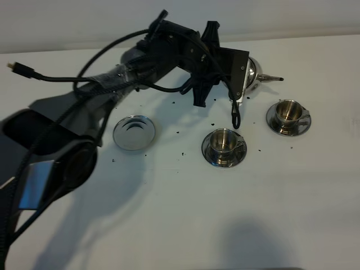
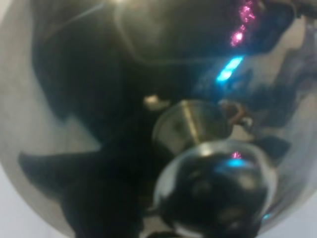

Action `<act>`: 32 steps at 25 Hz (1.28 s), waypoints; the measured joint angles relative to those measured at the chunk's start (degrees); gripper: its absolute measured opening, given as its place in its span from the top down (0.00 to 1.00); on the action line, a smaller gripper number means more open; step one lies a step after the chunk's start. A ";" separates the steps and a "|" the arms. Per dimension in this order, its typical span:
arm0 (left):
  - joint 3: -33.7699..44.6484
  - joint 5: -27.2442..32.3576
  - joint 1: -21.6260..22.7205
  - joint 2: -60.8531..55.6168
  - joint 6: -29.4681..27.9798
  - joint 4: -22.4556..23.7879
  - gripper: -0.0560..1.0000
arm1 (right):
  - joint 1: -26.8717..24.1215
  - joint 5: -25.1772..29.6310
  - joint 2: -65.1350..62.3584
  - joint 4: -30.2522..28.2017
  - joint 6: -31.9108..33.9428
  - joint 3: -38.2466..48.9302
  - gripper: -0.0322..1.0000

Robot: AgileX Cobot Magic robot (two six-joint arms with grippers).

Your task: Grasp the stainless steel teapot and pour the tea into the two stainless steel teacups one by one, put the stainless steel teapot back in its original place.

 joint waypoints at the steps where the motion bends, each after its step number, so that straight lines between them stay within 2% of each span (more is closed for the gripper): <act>1: -1.39 0.05 -0.10 0.79 0.00 0.16 0.74 | 0.00 0.00 0.00 0.00 0.00 0.00 0.67; 5: -4.54 0.11 -0.62 2.95 0.00 0.33 0.74 | 0.00 0.00 0.00 0.00 0.00 0.00 0.67; 15: -4.87 2.11 -1.21 2.96 0.00 0.15 0.74 | 0.00 0.00 0.00 0.00 0.00 0.00 0.67; 23: -4.87 6.63 -1.21 2.96 0.00 -4.15 0.74 | 0.00 0.00 0.00 0.00 0.00 0.00 0.67; 32: -4.87 9.00 -1.32 2.96 1.03 -4.14 0.74 | 0.00 0.00 0.00 0.00 0.00 0.00 0.67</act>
